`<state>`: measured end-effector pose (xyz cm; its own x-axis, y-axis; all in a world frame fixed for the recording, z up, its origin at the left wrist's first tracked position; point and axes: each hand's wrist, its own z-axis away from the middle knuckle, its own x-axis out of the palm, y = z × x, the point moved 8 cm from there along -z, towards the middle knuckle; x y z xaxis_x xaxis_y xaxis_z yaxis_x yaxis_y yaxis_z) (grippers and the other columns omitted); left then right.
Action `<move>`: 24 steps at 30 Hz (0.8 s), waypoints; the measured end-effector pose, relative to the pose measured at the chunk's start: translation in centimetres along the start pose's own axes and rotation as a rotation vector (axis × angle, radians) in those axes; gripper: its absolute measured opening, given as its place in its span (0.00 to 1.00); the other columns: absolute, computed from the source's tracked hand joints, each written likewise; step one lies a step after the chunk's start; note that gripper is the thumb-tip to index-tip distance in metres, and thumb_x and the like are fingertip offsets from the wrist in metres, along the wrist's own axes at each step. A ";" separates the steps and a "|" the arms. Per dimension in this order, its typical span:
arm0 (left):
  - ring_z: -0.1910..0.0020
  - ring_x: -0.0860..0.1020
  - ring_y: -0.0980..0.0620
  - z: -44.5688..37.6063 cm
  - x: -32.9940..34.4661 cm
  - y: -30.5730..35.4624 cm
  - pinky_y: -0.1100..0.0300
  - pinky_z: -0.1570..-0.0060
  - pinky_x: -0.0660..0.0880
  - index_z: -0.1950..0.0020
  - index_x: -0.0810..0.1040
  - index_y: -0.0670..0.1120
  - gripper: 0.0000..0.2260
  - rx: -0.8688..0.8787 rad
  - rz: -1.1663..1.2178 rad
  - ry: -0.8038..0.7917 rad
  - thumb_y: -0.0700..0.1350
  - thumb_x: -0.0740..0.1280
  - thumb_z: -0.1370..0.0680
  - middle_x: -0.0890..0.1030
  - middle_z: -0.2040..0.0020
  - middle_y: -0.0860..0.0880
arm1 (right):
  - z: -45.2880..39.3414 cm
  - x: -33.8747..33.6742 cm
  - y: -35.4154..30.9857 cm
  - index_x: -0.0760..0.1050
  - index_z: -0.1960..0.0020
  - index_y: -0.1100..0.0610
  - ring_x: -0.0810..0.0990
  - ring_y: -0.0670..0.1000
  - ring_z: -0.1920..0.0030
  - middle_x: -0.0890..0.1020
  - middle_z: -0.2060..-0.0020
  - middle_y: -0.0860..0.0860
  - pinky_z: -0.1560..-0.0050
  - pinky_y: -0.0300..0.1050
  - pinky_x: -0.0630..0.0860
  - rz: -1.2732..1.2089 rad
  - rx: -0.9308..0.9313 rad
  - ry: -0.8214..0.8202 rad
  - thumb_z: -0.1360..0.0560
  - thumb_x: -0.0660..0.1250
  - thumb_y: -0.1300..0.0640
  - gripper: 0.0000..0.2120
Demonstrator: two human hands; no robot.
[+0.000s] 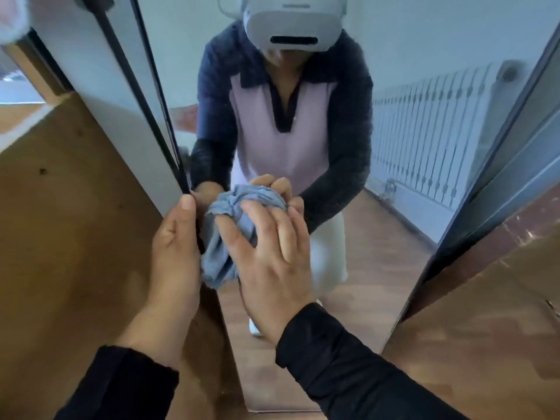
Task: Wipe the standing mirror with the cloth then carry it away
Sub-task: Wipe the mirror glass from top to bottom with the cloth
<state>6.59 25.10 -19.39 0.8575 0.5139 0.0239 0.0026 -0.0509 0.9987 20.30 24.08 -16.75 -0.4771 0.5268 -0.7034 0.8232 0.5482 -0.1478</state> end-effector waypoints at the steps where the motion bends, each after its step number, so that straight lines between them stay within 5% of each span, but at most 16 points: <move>1: 0.51 0.82 0.42 -0.1 0.1 -0.2 0.49 0.51 0.78 0.42 0.79 0.41 0.22 0.013 0.031 -0.011 0.58 0.58 0.17 0.83 0.50 0.39 | 0.0 0.6 -0.9 0.70 0.27 0.50 0.67 0.58 0.29 0.66 0.30 0.54 0.25 0.62 0.60 -0.002 -0.023 -0.008 0.18 0.58 0.54 0.20; 5: 0.48 0.84 0.47 -0.6 0.4 -0.4 0.54 0.47 0.80 0.43 0.82 0.46 0.19 0.063 0.081 -0.021 0.57 0.58 0.18 0.85 0.48 0.46 | 0.4 3.3 -2.4 0.57 0.20 0.58 0.55 0.60 0.21 0.60 0.22 0.58 0.23 0.62 0.52 0.050 -0.163 -0.082 0.18 0.54 0.53 0.27; 10: 0.48 0.85 0.51 -0.5 0.5 -0.5 0.55 0.45 0.79 0.48 0.83 0.52 0.15 0.164 0.130 -0.014 0.56 0.59 0.17 0.86 0.49 0.50 | 0.9 3.4 -2.4 0.54 0.19 0.58 0.53 0.59 0.20 0.58 0.20 0.57 0.23 0.61 0.51 0.060 -0.161 -0.006 0.18 0.54 0.51 0.29; 15: 0.54 0.85 0.52 -1.2 0.2 -1.0 0.59 0.57 0.79 0.50 0.83 0.52 0.16 0.242 0.098 -0.026 0.59 0.60 0.18 0.87 0.54 0.50 | 1.0 3.6 -1.6 0.59 0.20 0.55 0.52 0.57 0.19 0.58 0.20 0.55 0.23 0.59 0.52 0.146 -0.222 0.044 0.18 0.50 0.55 0.26; 18: 0.53 0.82 0.42 -1.3 -0.1 -1.1 0.47 0.54 0.77 0.49 0.82 0.51 0.16 0.306 0.091 0.007 0.60 0.61 0.19 0.85 0.49 0.41 | 1.7 2.8 -0.3 0.66 0.23 0.52 0.54 0.56 0.20 0.61 0.21 0.54 0.23 0.59 0.53 0.110 -0.241 0.083 0.19 0.53 0.56 0.24; 20: 0.53 0.81 0.43 -1.5 -0.3 -1.4 0.44 0.50 0.79 0.54 0.82 0.52 0.15 0.296 0.100 0.036 0.58 0.60 0.19 0.84 0.52 0.43 | 2.5 2.2 1.2 0.66 0.23 0.51 0.53 0.56 0.19 0.60 0.21 0.54 0.23 0.60 0.53 0.105 -0.220 0.077 0.20 0.53 0.57 0.25; 24: 0.54 0.81 0.51 -2.4 -0.5 -2.0 0.61 0.54 0.77 0.60 0.79 0.55 0.16 0.219 0.085 0.194 0.60 0.59 0.19 0.81 0.61 0.55 | 4.2 0.9 5.6 0.63 0.22 0.51 0.52 0.57 0.19 0.59 0.21 0.54 0.24 0.62 0.56 0.123 -0.106 0.080 0.23 0.56 0.57 0.29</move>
<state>4.91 27.02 -21.31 0.7453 0.6528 0.1359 0.0645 -0.2734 0.9597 25.82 24.90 -21.17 -0.4013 0.6421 -0.6531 0.8417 0.5397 0.0134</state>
